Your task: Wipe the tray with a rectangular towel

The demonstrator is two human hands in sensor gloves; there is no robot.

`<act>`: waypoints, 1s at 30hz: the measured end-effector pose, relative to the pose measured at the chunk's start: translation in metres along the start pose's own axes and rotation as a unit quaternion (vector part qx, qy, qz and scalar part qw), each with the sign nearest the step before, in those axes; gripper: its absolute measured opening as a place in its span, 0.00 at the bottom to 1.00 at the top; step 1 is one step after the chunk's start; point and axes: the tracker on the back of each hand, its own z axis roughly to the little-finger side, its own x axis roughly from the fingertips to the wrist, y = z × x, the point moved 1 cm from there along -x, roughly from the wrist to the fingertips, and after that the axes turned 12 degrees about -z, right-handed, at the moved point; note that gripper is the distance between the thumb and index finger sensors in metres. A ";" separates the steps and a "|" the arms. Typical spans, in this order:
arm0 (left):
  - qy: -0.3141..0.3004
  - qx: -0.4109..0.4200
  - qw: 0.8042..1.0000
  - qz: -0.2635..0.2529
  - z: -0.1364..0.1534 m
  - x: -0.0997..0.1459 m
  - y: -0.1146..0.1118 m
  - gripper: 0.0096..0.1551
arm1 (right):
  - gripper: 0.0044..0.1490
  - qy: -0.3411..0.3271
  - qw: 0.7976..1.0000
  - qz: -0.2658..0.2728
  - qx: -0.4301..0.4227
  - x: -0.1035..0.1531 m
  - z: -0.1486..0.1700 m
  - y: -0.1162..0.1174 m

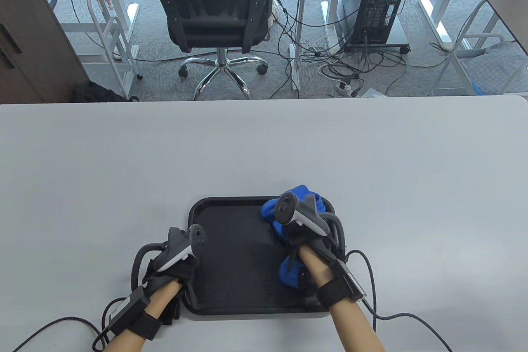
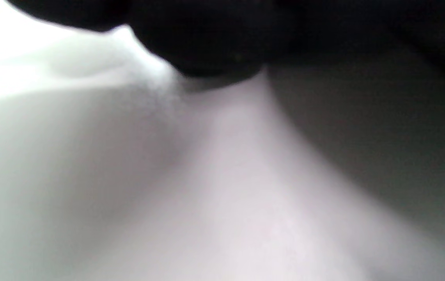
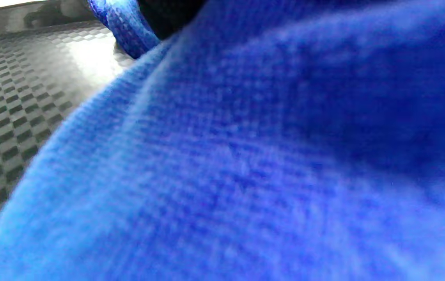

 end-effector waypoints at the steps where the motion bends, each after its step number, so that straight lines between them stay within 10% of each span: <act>1: 0.000 0.000 1.000 0.000 0.000 0.000 0.000 0.42 | 0.33 -0.001 1.000 -0.004 -0.004 0.003 0.006 0.001; 16: 0.000 -0.005 1.000 -0.002 -0.002 0.000 0.000 0.42 | 0.34 -0.080 0.994 -0.063 0.032 0.049 0.027 0.039; 30: 0.002 -0.007 1.000 -0.001 -0.003 0.000 -0.001 0.42 | 0.33 -0.181 0.970 -0.118 0.108 0.072 -0.026 0.075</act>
